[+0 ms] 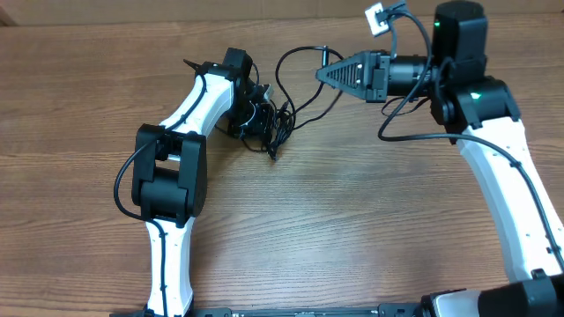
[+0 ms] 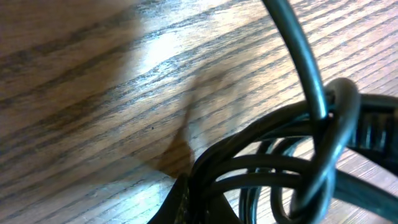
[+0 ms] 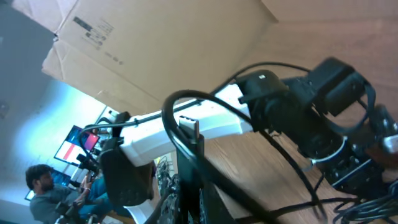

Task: Untangle cables

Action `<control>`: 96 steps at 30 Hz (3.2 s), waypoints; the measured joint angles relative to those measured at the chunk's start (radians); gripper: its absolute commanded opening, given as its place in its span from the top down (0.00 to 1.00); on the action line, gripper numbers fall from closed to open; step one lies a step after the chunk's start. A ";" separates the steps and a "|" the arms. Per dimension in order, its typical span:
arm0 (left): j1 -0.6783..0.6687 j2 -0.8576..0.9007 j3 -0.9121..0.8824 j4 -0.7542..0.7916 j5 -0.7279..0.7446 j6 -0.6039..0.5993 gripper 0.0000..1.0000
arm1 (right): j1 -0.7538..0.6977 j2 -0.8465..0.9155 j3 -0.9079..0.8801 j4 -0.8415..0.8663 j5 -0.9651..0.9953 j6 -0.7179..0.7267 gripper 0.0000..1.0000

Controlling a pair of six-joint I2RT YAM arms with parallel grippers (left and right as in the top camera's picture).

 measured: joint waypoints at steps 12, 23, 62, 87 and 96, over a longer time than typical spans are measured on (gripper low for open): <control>-0.002 0.000 0.000 0.000 0.025 0.000 0.96 | -0.147 -0.095 0.000 0.004 -0.020 0.035 0.96; -0.005 0.000 0.000 0.000 0.037 0.000 0.96 | -0.235 -0.207 0.000 0.004 -0.028 0.050 0.96; -0.005 0.000 0.000 0.000 -0.032 0.000 0.96 | -0.649 -0.331 0.002 -0.261 0.209 0.138 0.96; -0.005 0.000 0.000 0.000 -0.032 0.000 0.95 | -0.618 0.179 0.004 -0.696 0.832 0.048 0.34; -0.005 0.000 0.000 0.000 -0.032 0.000 0.95 | -0.418 0.248 -0.012 -0.619 0.835 0.050 0.08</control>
